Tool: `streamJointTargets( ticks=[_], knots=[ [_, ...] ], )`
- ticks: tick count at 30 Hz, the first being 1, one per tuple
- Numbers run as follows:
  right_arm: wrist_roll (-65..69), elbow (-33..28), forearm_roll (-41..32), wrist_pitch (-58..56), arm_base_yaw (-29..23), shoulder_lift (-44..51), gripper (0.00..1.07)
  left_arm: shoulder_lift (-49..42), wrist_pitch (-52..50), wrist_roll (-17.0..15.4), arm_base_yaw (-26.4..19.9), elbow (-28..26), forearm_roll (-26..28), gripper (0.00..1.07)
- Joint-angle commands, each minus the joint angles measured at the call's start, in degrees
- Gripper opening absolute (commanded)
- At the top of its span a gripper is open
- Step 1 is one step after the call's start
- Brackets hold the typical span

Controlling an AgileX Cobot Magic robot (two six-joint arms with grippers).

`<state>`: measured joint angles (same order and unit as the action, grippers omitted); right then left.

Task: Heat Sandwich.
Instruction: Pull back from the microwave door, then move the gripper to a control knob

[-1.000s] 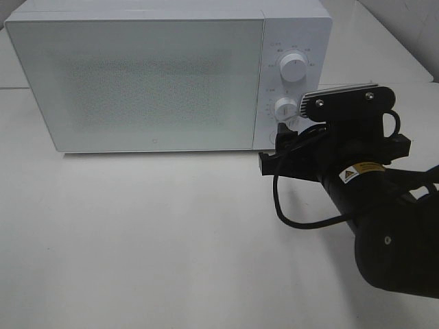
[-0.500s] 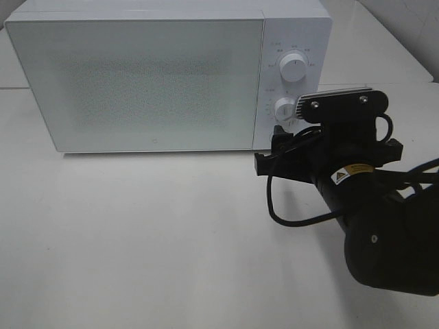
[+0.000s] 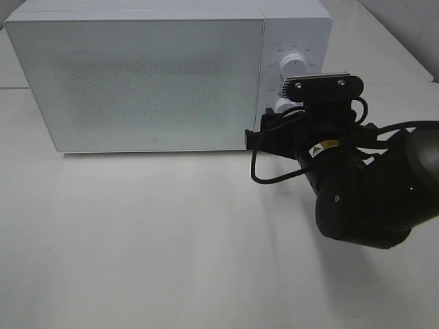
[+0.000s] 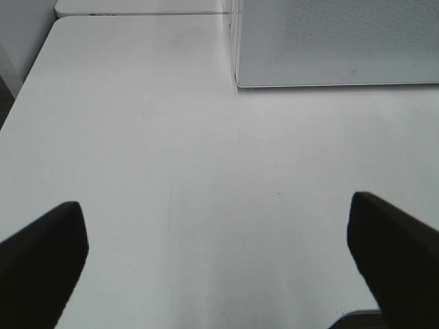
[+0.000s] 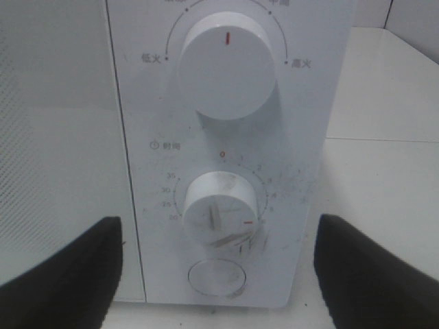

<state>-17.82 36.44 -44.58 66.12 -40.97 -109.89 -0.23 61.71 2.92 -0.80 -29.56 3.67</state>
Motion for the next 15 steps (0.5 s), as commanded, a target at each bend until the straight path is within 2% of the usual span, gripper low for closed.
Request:
streamJointTargets(
  ticks=[1, 15],
  knots=[
    [0.0, 1.9, 1.1, -0.7, 1.4, -1.0, 0.75, -1.1, -0.6, -0.1, -0.2, 0.0, 0.2, 0.98],
    [-0.7, 8.6, 1.9, -2.3, 2.2, -6.4, 0.75, -1.1, -0.6, -0.1, -0.2, 0.0, 0.2, 0.98]
  ],
)
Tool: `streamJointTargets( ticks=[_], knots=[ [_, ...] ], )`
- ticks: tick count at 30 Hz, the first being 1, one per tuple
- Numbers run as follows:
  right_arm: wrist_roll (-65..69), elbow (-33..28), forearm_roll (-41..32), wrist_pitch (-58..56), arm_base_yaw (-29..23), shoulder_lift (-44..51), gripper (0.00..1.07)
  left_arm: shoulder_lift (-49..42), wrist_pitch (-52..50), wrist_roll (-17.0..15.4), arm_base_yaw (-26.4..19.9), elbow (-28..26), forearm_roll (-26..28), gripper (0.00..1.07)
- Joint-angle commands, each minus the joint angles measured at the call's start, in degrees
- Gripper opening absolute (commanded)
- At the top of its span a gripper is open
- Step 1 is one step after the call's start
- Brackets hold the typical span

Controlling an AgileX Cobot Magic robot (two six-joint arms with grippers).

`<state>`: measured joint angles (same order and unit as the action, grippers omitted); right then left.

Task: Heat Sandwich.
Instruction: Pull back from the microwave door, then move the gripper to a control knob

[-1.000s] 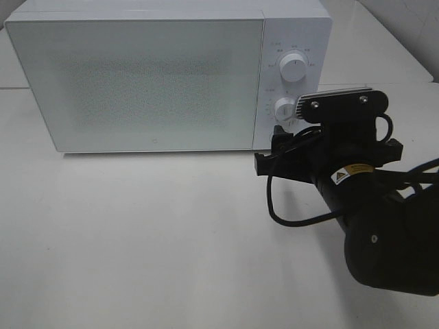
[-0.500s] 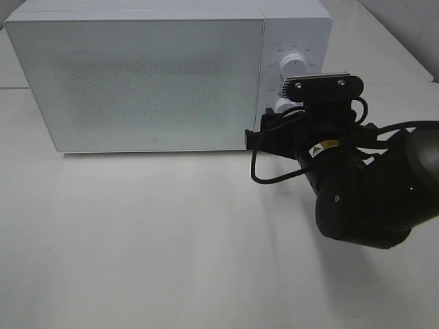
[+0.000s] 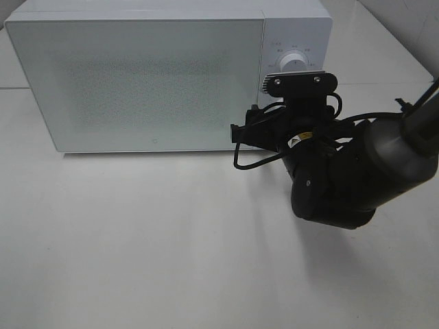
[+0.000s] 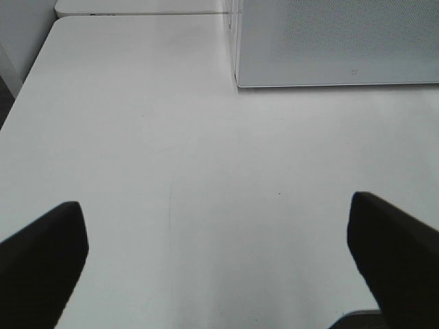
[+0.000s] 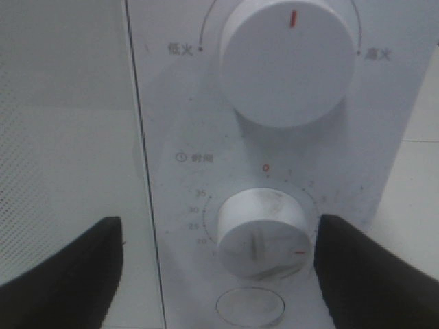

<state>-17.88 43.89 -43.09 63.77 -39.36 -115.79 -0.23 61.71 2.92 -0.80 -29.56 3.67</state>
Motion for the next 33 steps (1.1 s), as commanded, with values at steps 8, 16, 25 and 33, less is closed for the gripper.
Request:
streamJointTargets(
  ticks=[8, 16, 25, 33],
  knots=[
    [-0.9, 2.8, -0.9, 1.0, 1.3, -2.5, 0.75, -1.1, -0.6, -0.1, -0.2, 0.0, 0.2, 0.98],
    [-1.0, 2.8, -1.3, 2.3, 1.9, -2.6, 0.75, -1.1, -0.6, -0.1, -0.2, 0.0, 0.2, 0.98],
    [-0.7, 2.8, -1.9, 2.2, 2.6, -2.7, 0.75, -1.1, -0.6, -0.1, -0.2, 0.0, 0.2, 0.98],
    [-0.6, 2.8, -1.9, 0.8, 2.6, -2.7, 0.55, -1.1, -0.6, -0.1, -0.2, 0.0, 0.2, 0.98]
  ],
)
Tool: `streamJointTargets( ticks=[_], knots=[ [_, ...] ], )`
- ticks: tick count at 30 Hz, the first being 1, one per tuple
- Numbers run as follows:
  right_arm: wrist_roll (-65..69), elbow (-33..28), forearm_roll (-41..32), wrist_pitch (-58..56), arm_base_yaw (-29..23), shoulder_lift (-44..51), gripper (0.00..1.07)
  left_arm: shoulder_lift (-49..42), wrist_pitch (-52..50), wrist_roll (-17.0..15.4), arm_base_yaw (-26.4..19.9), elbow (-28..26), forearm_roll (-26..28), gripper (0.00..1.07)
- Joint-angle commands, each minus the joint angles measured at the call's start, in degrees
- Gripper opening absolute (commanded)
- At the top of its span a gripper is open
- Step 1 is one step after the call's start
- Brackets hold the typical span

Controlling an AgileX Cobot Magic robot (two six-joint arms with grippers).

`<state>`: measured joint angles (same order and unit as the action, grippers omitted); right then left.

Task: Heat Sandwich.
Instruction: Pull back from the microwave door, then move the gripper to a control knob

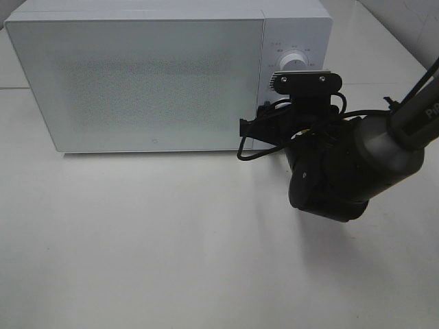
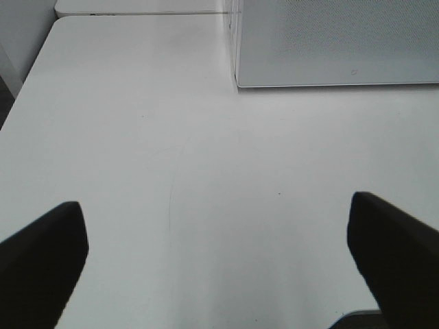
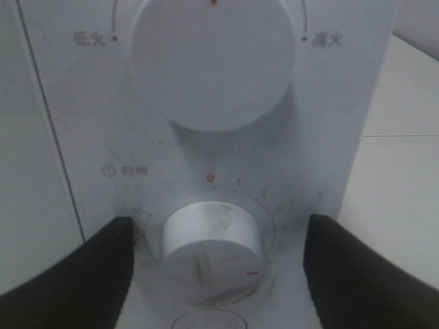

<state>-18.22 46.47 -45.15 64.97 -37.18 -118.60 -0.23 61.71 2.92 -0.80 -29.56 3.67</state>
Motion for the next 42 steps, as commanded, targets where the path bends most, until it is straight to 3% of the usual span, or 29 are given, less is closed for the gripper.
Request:
streamJointTargets(
  ticks=[1, 4, 5, 9, 29, 42],
  knots=[
    [-0.2, 0.2, 0.2, -0.4, 0.4, 0.1, 0.55, -1.1, -0.6, -0.1, -0.2, 0.0, 0.2, 0.98],
    [-0.2, 0.2, 0.2, -0.2, 0.4, 0.1, 0.31, -1.1, -0.6, -0.1, -0.2, 0.0, 0.2, 0.98],
    [-0.2, 0.2, 0.2, -0.2, 0.4, 0.1, 0.31, -1.1, -0.6, -0.1, -0.2, 0.0, 0.2, 0.98],
    [-0.2, 0.2, 0.2, -0.2, 0.4, 0.1, 0.08, -1.1, -0.6, -0.1, -0.2, 0.0, 0.2, 0.98],
    [0.5, 0.6, -0.1, -0.1, 0.4, 0.1, 0.07, -1.1, -0.6, -0.1, -0.2, 0.0, 0.2, 0.98],
    [27.2, 0.7, 0.1, -0.3, 0.4, 0.3, 0.07, -1.1, -0.6, -0.1, -0.2, 0.0, 0.2, 0.98]
  ],
)
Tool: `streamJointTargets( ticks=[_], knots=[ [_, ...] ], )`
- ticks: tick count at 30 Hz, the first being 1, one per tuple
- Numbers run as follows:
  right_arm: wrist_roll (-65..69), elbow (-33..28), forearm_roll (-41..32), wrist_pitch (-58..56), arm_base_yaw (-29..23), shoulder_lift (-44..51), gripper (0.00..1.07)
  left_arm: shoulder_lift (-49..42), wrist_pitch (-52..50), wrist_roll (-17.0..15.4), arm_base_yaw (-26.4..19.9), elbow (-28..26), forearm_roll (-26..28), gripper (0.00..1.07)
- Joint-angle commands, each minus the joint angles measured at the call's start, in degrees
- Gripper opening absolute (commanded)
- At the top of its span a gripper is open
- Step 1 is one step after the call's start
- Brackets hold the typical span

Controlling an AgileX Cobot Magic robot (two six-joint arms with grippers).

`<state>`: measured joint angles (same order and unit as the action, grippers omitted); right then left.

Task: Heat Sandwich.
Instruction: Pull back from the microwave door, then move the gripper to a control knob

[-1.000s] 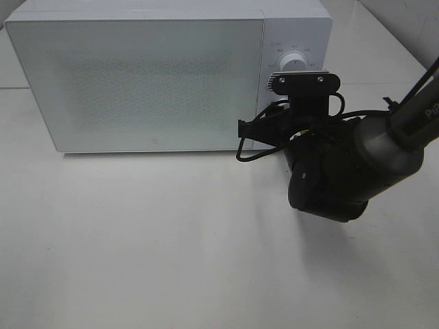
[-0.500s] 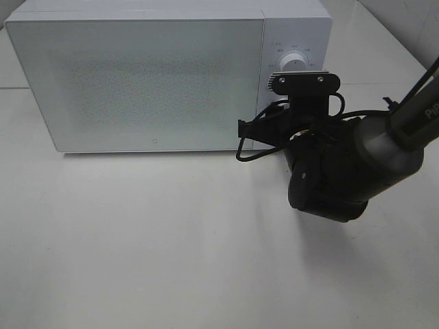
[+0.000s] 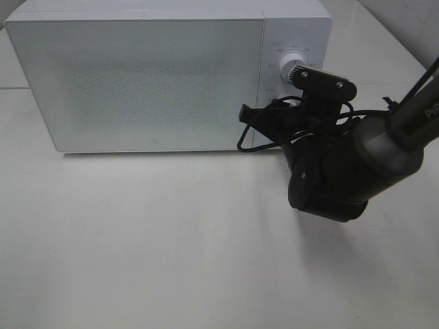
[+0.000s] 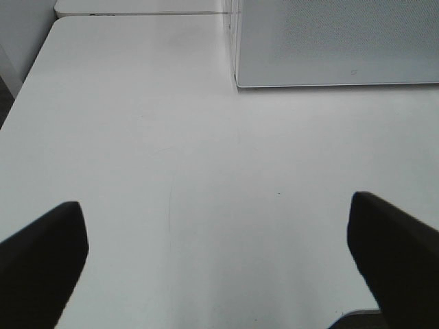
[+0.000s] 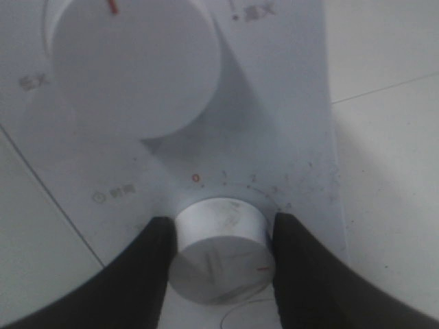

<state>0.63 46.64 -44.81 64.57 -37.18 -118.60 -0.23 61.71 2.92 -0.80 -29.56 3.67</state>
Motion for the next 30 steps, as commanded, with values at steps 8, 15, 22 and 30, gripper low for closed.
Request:
streamJointTargets(
  ticks=[8, 15, 22, 30],
  knots=[
    [27.3, 0.6, -0.2, -1.0, 0.4, 0.3, 0.07, -1.1, -0.6, -0.1, -0.2, 0.0, 0.2, 0.98],
    [42.9, 0.6, -0.1, -1.6, 0.4, 0.3, 0.07, -1.1, -0.6, -0.1, -0.2, 0.0, 0.2, 0.98],
    [57.4, 0.6, 0.7, -1.0, 0.4, 0.3, 0.07, -1.1, -0.6, -0.1, -0.2, 0.0, 0.2, 0.98],
    [73.9, 0.6, 0.6, 2.2, 0.4, 0.3, 0.07, -1.1, -0.6, -0.1, -0.2, 0.0, 0.2, 0.98]
  ],
)
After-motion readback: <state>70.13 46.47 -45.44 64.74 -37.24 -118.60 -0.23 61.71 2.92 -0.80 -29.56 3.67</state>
